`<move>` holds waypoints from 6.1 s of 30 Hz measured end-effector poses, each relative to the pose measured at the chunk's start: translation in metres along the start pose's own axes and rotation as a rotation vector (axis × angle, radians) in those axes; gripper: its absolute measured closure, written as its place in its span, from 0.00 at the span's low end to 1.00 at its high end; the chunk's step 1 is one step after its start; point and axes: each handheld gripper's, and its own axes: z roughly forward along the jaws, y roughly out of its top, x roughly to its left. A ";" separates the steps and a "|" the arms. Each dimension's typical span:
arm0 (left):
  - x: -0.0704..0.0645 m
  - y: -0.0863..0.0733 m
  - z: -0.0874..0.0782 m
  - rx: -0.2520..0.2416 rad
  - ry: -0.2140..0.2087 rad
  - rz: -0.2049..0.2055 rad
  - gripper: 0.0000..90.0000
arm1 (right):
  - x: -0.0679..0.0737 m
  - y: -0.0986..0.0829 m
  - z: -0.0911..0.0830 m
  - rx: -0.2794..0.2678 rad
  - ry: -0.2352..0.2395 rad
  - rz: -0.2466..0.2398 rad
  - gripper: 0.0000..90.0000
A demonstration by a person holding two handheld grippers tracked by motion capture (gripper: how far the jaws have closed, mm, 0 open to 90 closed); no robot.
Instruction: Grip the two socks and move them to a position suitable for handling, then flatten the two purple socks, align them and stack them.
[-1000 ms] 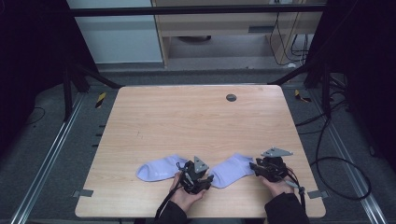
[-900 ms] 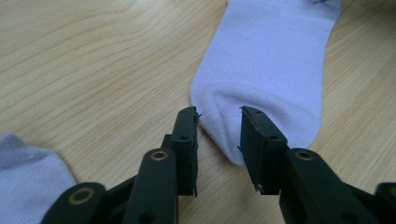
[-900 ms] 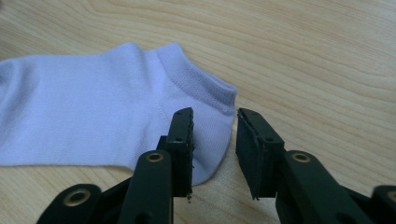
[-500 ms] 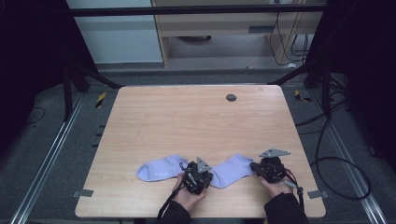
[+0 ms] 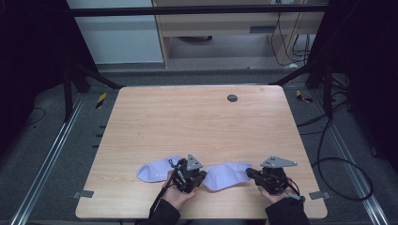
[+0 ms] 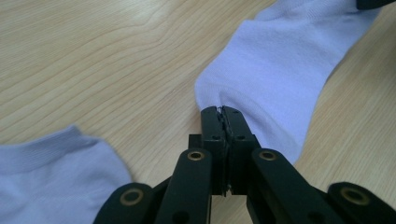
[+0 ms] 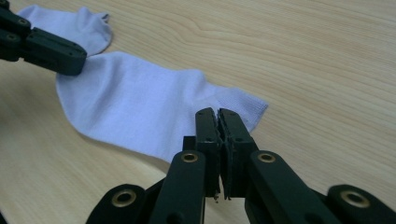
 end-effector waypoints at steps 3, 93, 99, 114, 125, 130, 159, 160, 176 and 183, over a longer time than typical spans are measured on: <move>0.004 -0.004 -0.005 0.005 0.000 0.011 0.98 | 0.010 -0.002 0.000 0.002 0.011 -0.010 0.97; 0.138 -0.098 -0.094 -0.050 0.284 -0.240 0.55 | 0.094 0.075 0.107 -0.030 0.061 -0.025 0.61; 0.141 -0.100 -0.088 -0.010 0.287 -0.236 0.60 | 0.104 0.078 0.126 0.008 0.054 -0.034 0.62; 0.145 -0.103 -0.079 0.023 0.272 -0.250 0.75 | 0.124 0.075 0.162 0.069 0.044 -0.060 0.64; 0.142 -0.101 -0.077 0.031 0.263 -0.255 0.91 | 0.127 0.069 0.170 0.095 0.025 -0.077 0.73; 0.141 -0.099 -0.076 0.036 0.265 -0.253 0.96 | 0.127 0.069 0.169 0.105 0.008 -0.081 0.85; 0.095 -0.058 -0.094 -0.108 0.169 -0.221 0.97 | 0.100 0.075 0.093 0.028 0.049 -0.070 0.96; 0.092 -0.056 -0.094 -0.111 0.167 -0.217 0.97 | 0.097 0.074 0.088 0.023 0.049 -0.069 0.96; 0.046 -0.027 -0.072 -0.081 0.096 -0.127 0.97 | 0.068 0.054 0.035 0.004 0.001 -0.054 0.96; 0.032 -0.024 -0.062 -0.057 0.070 -0.102 0.97 | 0.060 0.041 0.023 0.009 -0.012 -0.045 0.97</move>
